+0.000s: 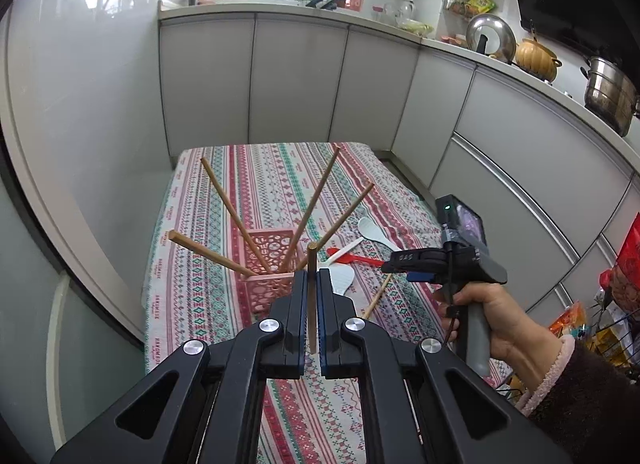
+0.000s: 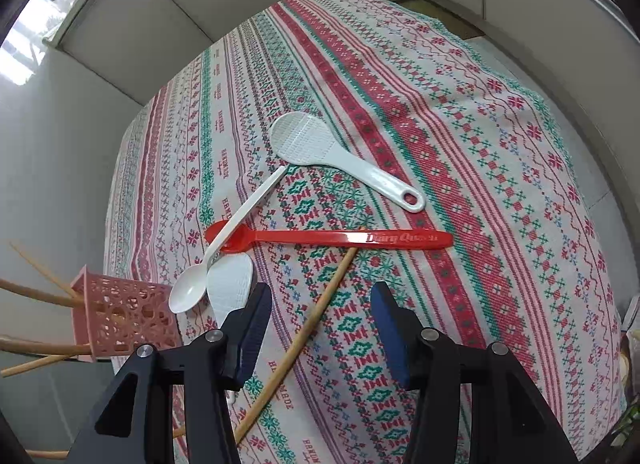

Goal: Organize utensils
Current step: 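Grasp a wooden chopstick with the left tool while the right tool grasps the other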

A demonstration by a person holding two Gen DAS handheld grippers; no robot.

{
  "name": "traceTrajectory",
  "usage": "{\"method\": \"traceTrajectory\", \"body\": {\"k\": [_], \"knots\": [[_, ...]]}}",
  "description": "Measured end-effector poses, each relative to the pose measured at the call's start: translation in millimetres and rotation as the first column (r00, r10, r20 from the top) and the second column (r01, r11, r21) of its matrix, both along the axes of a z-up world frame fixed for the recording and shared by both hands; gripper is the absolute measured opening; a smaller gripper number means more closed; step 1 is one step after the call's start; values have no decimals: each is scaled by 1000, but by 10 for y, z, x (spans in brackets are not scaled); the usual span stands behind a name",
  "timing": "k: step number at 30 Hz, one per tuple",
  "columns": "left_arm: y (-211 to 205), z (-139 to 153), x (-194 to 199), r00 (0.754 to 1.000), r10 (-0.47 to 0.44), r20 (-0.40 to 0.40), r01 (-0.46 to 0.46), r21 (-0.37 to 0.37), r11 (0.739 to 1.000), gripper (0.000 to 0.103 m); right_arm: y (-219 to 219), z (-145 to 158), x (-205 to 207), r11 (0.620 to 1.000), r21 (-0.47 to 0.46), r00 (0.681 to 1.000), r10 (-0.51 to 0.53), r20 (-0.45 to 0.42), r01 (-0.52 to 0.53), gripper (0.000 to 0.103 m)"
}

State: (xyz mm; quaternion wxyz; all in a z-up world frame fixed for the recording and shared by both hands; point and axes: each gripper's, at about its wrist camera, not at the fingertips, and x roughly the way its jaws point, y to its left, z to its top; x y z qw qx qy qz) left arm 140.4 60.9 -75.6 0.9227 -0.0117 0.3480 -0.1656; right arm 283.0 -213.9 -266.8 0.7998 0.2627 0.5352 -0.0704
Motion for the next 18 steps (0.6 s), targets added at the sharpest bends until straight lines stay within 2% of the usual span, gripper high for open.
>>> {"method": "traceTrajectory", "body": {"k": [1, 3, 4, 5, 7, 10, 12, 15, 18], "knots": [[21, 0, 5, 1000, 5, -1, -5, -2, 1000, 4, 66, -43, 37, 1000, -30, 1000, 3, -22, -4, 41], [54, -6, 22, 1000, 13, -6, -13, -4, 1000, 4, 181, -193, 115, 995, -97, 995, 8, -96, -17, 33], [65, -12, 31, 1000, 15, -8, -15, -5, 1000, 4, 250, -178, 127, 988, -156, 997, 3, -81, -15, 28], [78, -19, 40, 1000, 18, -11, -18, -6, 1000, 4, 310, -206, 154, 982, -187, 994, 11, -106, -30, 25], [89, -29, 50, 1000, 19, -15, -20, -8, 1000, 4, 410, -215, 172, 965, -255, 995, 30, -99, -54, 17], [99, -34, 56, 1000, 20, -18, -20, -10, 1000, 4, 372, -241, 168, 971, -232, 996, 31, -82, -49, 11], [104, -30, 54, 1000, 23, -18, -23, -13, 1000, 4, 279, -265, 137, 983, -177, 998, 34, -61, -44, 6], [121, -12, 49, 1000, 28, -15, -28, -18, 999, 4, 180, -274, 60, 996, -68, 997, 54, -50, -57, 6], [152, 28, 30, 999, 35, -1, -35, -28, 999, 4, 123, -184, -77, 996, -10, 996, 89, -18, -89, 6]]}}
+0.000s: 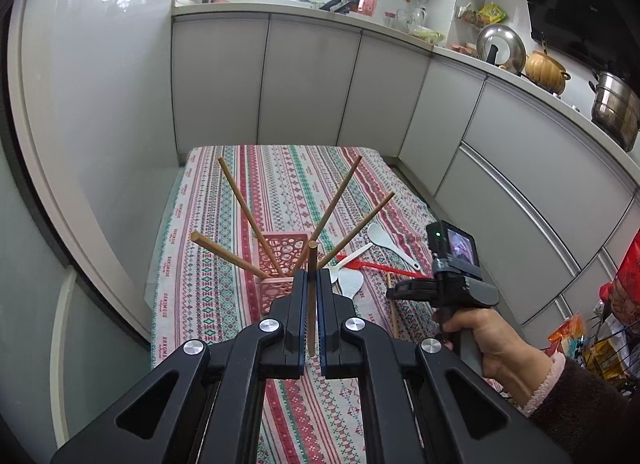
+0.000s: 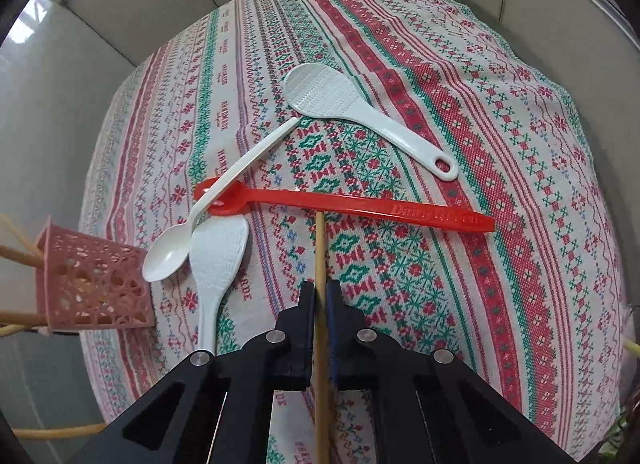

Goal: Organize utensils
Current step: 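Grasp a wooden chopstick with the left tool while the right tool grasps the other, then carry both chopsticks upright to the pink basket and lower them in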

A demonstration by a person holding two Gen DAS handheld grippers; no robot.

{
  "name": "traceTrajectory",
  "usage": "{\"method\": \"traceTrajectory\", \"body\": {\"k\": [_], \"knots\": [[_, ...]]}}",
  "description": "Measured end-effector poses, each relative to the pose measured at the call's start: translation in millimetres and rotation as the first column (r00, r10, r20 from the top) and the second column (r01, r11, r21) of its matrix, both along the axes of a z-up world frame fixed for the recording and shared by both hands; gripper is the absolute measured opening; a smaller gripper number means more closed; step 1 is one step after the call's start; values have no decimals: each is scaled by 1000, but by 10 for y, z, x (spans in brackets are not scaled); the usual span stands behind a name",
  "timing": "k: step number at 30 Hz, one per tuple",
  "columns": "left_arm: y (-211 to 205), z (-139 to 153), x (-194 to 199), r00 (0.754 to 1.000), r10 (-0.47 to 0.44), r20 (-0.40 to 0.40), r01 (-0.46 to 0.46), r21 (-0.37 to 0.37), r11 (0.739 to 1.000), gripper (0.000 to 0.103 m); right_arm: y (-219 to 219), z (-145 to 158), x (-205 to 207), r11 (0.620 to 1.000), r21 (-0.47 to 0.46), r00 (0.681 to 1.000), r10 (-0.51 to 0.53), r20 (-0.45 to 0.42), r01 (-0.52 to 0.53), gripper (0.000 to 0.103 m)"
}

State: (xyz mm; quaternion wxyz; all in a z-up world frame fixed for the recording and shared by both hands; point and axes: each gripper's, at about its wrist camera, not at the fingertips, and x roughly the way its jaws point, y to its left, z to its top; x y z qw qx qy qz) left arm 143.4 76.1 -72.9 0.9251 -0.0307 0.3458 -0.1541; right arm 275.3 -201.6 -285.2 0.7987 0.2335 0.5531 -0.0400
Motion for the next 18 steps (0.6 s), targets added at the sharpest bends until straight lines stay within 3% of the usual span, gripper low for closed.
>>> {"method": "traceTrajectory", "body": {"k": [8, 18], "knots": [[39, 126, -80, 999, 23, 38, -22, -19, 1000, 4, 54, 685, -470, 996, 3, 984, 90, 153, -92, 6], [106, 361, -245, 990, 71, 124, -65, -54, 996, 4, 189, 1606, -930, 987, -14, 910, 155, 386, -162, 6]]}}
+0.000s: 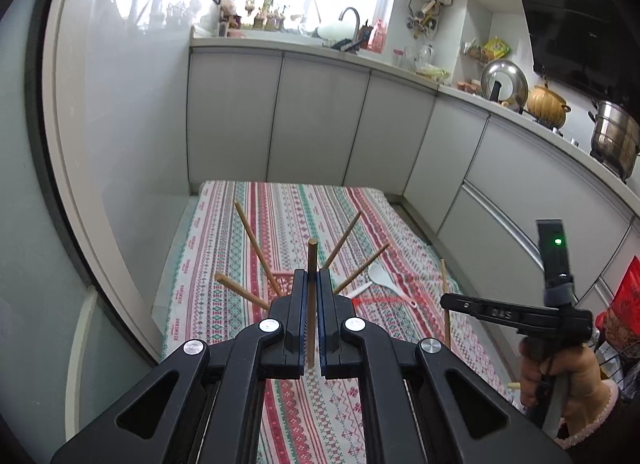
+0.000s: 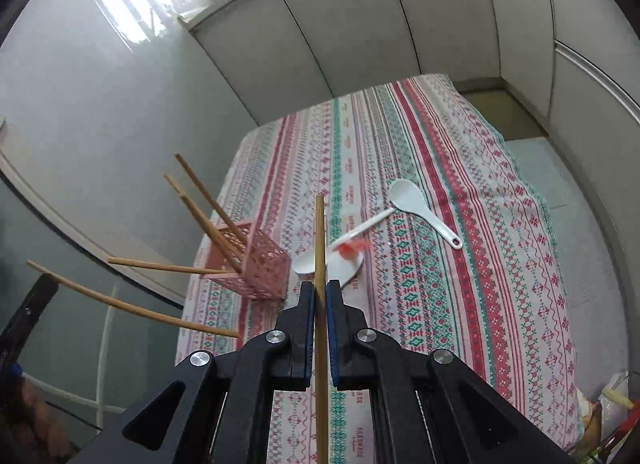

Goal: Organize utensils
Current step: 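Carry both chopsticks upright to the pink basket and lower them in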

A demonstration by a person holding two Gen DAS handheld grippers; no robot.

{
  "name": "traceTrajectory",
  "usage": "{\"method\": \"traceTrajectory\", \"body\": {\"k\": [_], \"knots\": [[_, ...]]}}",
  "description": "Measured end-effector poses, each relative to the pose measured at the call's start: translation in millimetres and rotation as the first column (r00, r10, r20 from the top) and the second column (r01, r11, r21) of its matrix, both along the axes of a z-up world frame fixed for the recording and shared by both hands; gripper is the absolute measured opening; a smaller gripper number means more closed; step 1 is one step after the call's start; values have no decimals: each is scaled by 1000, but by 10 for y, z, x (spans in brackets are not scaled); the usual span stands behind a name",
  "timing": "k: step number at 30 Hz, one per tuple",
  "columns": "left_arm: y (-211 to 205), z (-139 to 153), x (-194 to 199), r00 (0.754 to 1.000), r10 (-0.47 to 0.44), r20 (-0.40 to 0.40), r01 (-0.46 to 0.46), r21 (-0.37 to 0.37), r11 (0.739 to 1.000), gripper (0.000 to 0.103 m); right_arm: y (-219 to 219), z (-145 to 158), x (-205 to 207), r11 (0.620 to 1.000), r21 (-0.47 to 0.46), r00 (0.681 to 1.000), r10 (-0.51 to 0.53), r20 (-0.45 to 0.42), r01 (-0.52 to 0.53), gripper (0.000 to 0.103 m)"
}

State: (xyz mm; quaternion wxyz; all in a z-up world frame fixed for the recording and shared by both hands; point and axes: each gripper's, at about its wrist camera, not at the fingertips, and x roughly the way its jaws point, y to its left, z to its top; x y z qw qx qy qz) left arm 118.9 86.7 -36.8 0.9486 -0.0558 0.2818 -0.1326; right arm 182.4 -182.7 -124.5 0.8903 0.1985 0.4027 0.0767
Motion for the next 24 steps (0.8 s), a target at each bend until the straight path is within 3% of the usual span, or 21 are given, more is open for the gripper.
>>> {"method": "traceTrajectory", "body": {"k": [10, 15, 24], "knots": [[83, 342, -87, 984, 93, 153, -87, -50, 995, 4, 106, 597, -302, 1000, 14, 978, -1, 210, -2, 6], [24, 384, 69, 969, 133, 207, -127, -42, 991, 4, 133, 649, -269, 1000, 23, 969, -6, 248, 0, 6], [-83, 204, 473, 932, 193, 308, -192, -37, 981, 3, 83, 608, -216, 999, 42, 961, 1, 275, -14, 6]]}}
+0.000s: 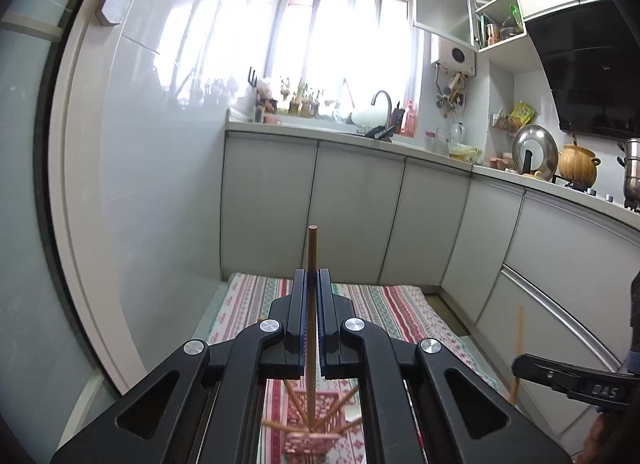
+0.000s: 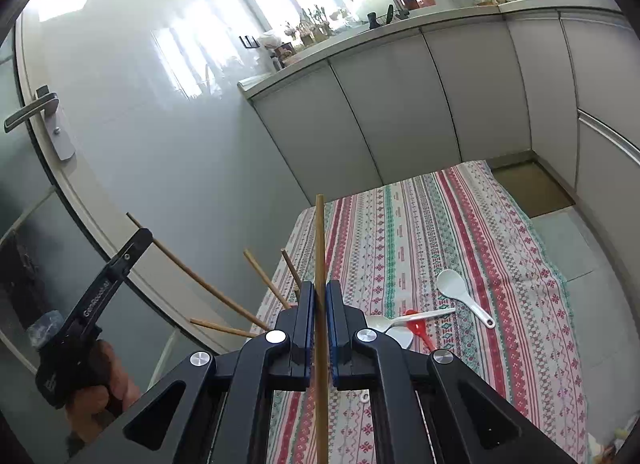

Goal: Organize utensils
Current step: 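Carry both chopsticks upright to the pink basket and lower them in, then open the left tool to release its chopstick while the right tool releases its own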

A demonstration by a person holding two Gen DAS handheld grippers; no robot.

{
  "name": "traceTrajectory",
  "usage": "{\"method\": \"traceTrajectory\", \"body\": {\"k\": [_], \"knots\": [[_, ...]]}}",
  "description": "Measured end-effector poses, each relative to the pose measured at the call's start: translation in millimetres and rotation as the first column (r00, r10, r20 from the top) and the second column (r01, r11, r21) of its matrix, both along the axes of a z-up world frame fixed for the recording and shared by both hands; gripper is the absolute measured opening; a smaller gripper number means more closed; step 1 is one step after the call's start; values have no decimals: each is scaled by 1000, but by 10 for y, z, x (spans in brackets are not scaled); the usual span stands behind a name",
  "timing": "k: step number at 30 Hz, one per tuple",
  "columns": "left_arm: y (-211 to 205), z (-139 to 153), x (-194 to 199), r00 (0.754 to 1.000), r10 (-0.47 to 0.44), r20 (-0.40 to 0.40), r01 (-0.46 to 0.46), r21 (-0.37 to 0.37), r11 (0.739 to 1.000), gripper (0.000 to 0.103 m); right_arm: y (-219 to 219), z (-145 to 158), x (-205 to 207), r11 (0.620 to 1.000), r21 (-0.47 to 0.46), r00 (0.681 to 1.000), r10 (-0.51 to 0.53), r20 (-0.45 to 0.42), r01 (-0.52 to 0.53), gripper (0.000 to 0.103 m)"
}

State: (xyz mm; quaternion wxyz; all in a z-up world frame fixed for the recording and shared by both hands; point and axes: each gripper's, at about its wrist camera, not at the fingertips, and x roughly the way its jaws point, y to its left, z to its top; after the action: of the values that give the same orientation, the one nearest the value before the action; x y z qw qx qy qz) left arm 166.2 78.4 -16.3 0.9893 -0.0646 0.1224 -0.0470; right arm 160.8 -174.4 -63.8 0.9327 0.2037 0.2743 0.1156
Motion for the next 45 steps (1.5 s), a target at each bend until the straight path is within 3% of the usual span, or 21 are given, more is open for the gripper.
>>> {"method": "traceTrajectory", "body": {"k": [12, 22, 23, 25, 27, 30, 33, 37, 45], "knots": [[-171, -452, 523, 999, 24, -36, -20, 97, 995, 4, -124, -118, 63, 1000, 1, 1000, -3, -24, 3, 6], [-67, -628, 856, 980, -8, -198, 5, -16, 1000, 7, -37, -105, 55, 1000, -22, 1000, -2, -13, 1, 6], [-56, -619, 865, 976, -19, -216, 13, -27, 1000, 10, -29, -84, 45, 1000, -22, 1000, -3, -5, 3, 6], [-43, -580, 833, 973, -21, -229, 14, -35, 999, 37, -3, -15, 16, 1000, -26, 1000, -9, 22, 10, 6], [-20, -518, 746, 973, -15, -230, 7, -35, 999, 51, 37, 59, -14, 999, -36, 998, -13, 55, 15, 6], [20, -406, 590, 968, -27, -250, 18, -40, 999, 58, 125, 196, -50, 999, -41, 994, -11, 107, 15, 6], [97, -374, 432, 946, -13, -322, 1, -39, 999, 68, 268, 347, -89, 999, -51, 984, -5, 177, 14, 6], [208, -458, 292, 896, 51, -441, -50, 14, 999, 69, 486, 482, -72, 998, -58, 968, 12, 253, 3, 6], [396, -774, 100, 825, 105, -556, -64, 94, 994, 69, 880, 462, 203, 998, -62, 944, 8, 330, 13, 6]]}}
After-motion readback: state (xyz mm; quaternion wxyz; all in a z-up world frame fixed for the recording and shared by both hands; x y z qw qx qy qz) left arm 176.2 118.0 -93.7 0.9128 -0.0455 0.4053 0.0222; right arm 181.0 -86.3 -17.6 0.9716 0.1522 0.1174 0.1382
